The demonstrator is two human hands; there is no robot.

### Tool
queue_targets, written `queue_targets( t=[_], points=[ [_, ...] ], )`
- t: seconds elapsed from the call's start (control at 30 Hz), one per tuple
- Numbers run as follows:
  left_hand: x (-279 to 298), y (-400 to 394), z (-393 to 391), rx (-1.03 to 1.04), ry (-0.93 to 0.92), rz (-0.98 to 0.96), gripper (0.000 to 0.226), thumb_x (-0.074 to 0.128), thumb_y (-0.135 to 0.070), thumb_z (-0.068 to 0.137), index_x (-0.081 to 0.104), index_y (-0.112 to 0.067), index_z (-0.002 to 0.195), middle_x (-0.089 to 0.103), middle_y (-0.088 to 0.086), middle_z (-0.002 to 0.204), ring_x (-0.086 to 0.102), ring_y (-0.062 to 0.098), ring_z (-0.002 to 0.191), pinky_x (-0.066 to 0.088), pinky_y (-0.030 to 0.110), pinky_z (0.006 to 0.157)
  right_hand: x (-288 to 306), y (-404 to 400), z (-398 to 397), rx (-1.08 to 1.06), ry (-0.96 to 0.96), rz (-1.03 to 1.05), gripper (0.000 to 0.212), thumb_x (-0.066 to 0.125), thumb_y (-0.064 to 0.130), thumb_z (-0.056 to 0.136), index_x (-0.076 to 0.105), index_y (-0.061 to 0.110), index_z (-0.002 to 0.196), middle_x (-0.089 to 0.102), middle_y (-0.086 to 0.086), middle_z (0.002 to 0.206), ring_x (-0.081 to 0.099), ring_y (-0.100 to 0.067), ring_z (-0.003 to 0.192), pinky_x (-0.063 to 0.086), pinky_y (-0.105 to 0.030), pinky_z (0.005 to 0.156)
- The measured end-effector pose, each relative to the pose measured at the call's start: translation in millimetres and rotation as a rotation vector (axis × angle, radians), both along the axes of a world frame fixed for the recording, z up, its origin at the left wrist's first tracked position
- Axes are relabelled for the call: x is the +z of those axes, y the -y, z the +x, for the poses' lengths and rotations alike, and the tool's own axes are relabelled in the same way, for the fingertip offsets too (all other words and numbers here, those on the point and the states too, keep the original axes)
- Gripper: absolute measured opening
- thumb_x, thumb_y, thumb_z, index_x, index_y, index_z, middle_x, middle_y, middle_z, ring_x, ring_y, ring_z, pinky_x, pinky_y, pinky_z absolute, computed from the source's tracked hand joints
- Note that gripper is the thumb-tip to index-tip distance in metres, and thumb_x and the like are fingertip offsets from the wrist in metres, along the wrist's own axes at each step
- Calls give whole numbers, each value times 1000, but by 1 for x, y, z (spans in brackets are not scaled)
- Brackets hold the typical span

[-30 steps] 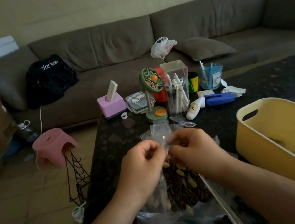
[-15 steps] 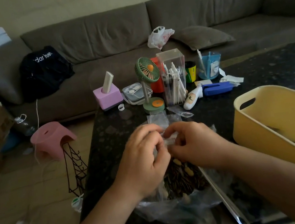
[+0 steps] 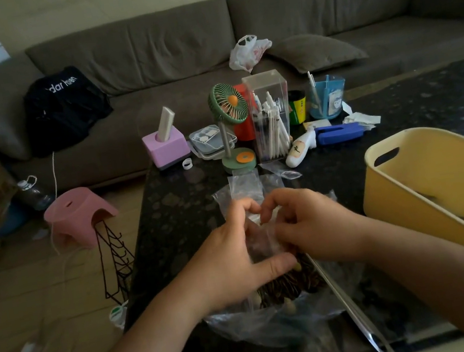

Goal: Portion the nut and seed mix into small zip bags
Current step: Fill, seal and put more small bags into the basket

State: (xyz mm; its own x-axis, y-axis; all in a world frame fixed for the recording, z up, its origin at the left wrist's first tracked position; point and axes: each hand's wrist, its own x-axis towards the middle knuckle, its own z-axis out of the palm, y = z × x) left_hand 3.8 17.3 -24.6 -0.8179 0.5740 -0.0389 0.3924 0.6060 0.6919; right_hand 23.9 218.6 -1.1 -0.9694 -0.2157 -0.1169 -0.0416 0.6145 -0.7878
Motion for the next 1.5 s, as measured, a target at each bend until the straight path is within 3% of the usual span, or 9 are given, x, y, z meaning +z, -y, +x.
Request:
queue_targets(
  t=[0.23, 0.43, 0.6, 0.73, 0.83, 1.03, 1.2, 1.33, 1.5],
  points=[
    [4, 0, -1, 8, -82, -88, 102, 90, -68, 66, 25, -57, 145, 52, -21, 133, 48, -3, 125, 45, 25, 106, 4, -8, 3, 4, 31, -126, 14, 66, 11, 98, 64, 24, 105, 75, -13, 86, 75, -31, 82, 63, -50, 80],
    [-1, 1, -4, 22, 7, 78, 87, 82, -81, 60, 54, -53, 138, 62, -23, 130, 59, -8, 120, 50, 20, 101, 6, -11, 4, 18, -38, -137, 11, 70, 17, 97, 66, 25, 103, 74, -8, 81, 73, -25, 75, 62, -42, 73],
    [2, -1, 2, 60, 56, 207, 63, 85, -62, 66, 60, -51, 123, 68, -34, 121, 66, -10, 113, 50, 10, 93, 2, -12, 4, 44, -90, -129, 8, 70, 26, 97, 67, 30, 103, 75, -3, 82, 73, -21, 76, 64, -44, 75],
    [5, -5, 4, 99, 212, 395, 49, 85, -47, 85, 69, -25, 125, 77, -9, 119, 72, 8, 113, 57, 25, 98, 0, -17, -2, -14, -11, -341, 8, 54, 24, 107, 61, 25, 110, 71, -1, 84, 70, -17, 74, 59, -31, 70],
    [10, -5, 7, 143, 449, 497, 42, 76, -36, 83, 70, -16, 120, 79, 1, 113, 74, 13, 106, 59, 27, 91, -6, -29, -9, 55, 20, -33, 16, 51, 23, 108, 64, 32, 105, 69, 3, 90, 68, -5, 76, 56, -26, 71],
    [-2, 1, 13, 201, 638, 152, 51, 83, -53, 76, 71, -27, 119, 77, -4, 115, 73, 13, 110, 61, 43, 99, -43, -45, -3, 390, 69, 674, 40, 55, 18, 103, 61, 49, 129, 56, 12, 130, 55, -9, 118, 48, -33, 105],
    [-11, 9, 10, 286, 537, 3, 45, 83, -63, 80, 68, -38, 114, 73, -9, 119, 70, 12, 111, 60, 47, 100, -56, -45, -1, 393, -204, 688, 25, 63, 20, 99, 69, 38, 115, 52, 18, 106, 54, -4, 103, 47, -24, 91],
    [-1, 14, 3, 326, 243, -312, 57, 72, -75, 80, 55, -44, 125, 59, -17, 122, 59, 6, 108, 56, 34, 89, -33, -50, 0, 302, -251, 750, 30, 62, 25, 100, 62, 38, 127, 59, 12, 132, 55, -8, 126, 47, -31, 110],
    [14, 14, 6, 301, -29, -393, 51, 67, -75, 83, 50, -42, 118, 52, -20, 119, 52, 2, 102, 50, 31, 82, -2, -54, 4, 203, -226, 782, 36, 65, 31, 100, 56, 42, 133, 55, 15, 136, 52, -8, 128, 49, -31, 107]
  ],
)
